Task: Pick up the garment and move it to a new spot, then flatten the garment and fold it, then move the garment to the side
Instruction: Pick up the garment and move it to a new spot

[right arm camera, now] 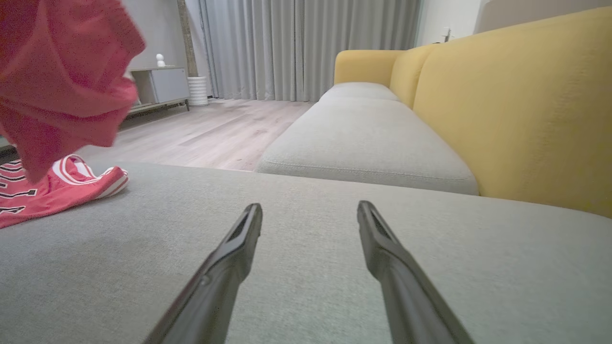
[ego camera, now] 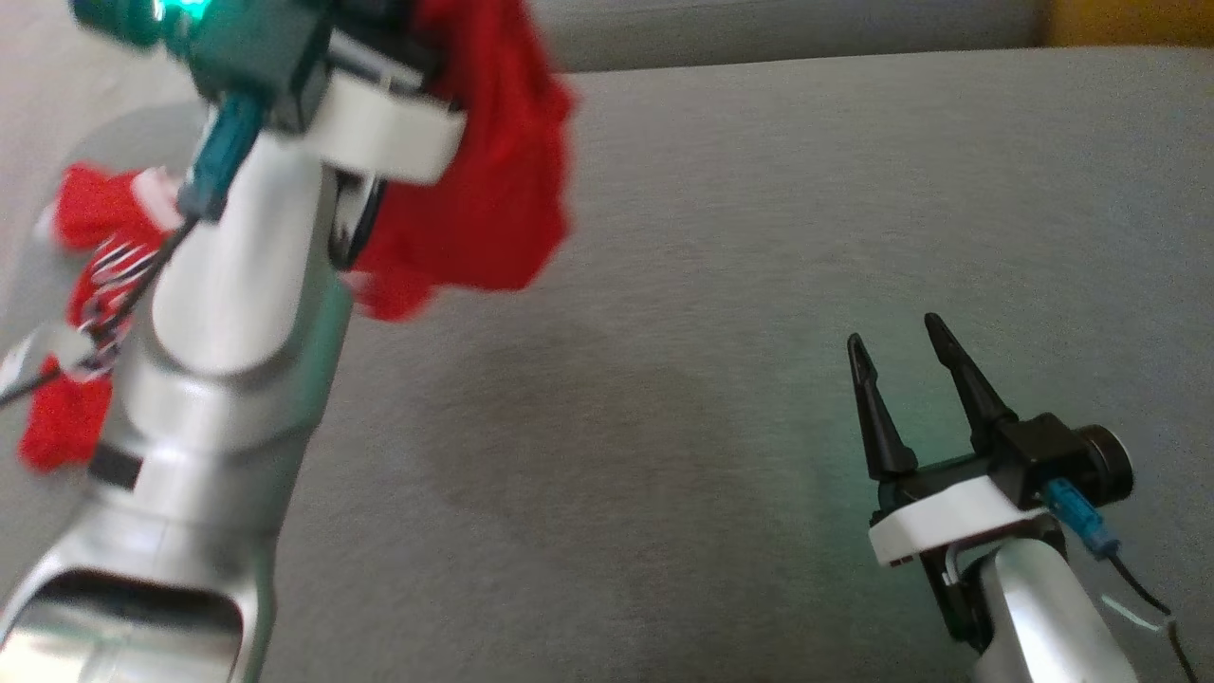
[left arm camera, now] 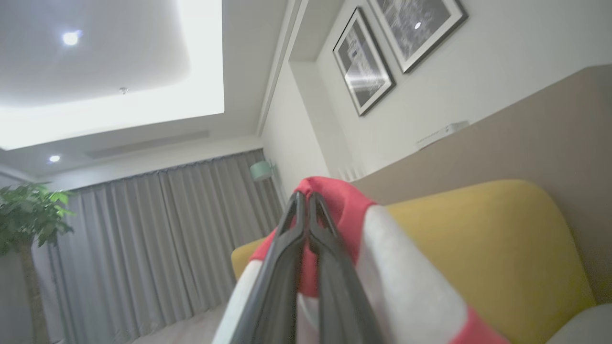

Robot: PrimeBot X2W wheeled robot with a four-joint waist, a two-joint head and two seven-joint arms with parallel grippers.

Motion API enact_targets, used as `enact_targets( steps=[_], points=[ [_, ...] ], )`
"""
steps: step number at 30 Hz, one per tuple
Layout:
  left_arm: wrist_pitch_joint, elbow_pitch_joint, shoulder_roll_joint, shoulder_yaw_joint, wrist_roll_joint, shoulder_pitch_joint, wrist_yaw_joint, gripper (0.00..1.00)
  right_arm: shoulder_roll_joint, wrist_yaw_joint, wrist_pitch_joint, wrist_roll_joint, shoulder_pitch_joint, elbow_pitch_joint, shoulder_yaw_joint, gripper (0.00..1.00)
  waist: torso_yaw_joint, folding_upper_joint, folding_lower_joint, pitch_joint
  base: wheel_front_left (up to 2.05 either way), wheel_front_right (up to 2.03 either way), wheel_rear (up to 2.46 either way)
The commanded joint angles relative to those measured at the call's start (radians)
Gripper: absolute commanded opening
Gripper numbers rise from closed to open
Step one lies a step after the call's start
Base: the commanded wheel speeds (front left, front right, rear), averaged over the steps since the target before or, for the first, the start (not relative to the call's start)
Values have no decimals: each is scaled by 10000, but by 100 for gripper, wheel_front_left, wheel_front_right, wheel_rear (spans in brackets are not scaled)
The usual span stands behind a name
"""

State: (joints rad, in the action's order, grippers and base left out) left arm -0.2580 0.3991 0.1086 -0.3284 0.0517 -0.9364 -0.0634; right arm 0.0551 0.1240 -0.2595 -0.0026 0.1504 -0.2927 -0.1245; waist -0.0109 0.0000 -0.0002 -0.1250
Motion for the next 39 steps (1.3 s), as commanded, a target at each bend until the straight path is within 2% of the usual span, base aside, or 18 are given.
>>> enact_targets(
  steps=[1,7,11,16,20,21,22,26,32,39],
  points=[
    [-38,-261,199,203,-45,-591,-15,0,-47,67,-23,73,84,362,-239,100,-1262,0,2,556,0,0,0],
    [-38,155,-271,-326,296,-1921,-349,0,-48,67,-23,400,-7,486,-251,100,-2650,0,2,580,0,0,0],
    [-30,955,-461,-805,792,-1921,-486,0,-48,67,-23,561,6,586,-245,100,-3271,0,2,422,0,0,0],
    [-33,2121,-450,-1436,601,-260,-275,0,-48,67,-23,743,28,689,-256,100,-3671,0,2,65,0,0,0],
    [-35,2251,-332,-1670,349,1667,341,0,-48,67,-23,782,48,603,-409,100,-3616,0,2,-282,0,0,0],
    [-35,2230,-340,-1616,404,2156,500,38,-48,67,-23,795,40,572,-440,100,-3553,0,2,-349,0,0,0],
    [-35,2186,-337,-1600,390,2593,659,100,-48,67,-23,813,21,544,-438,100,-3456,0,2,-400,0,0,0],
    [-36,1452,-422,-1143,677,4227,1319,100,-49,67,-23,870,-186,387,-264,100,-2889,0,2,-316,0,0,0],
    [-37,-686,-542,-170,1065,6588,2203,100,-49,67,-23,962,-745,152,83,100,-1697,0,2,403,0,0,0],
    [-37,-2824,-579,786,1417,8902,2789,100,-49,67,-23,748,-1575,135,613,100,-369,0,2,1246,0,0,0]
  ],
)
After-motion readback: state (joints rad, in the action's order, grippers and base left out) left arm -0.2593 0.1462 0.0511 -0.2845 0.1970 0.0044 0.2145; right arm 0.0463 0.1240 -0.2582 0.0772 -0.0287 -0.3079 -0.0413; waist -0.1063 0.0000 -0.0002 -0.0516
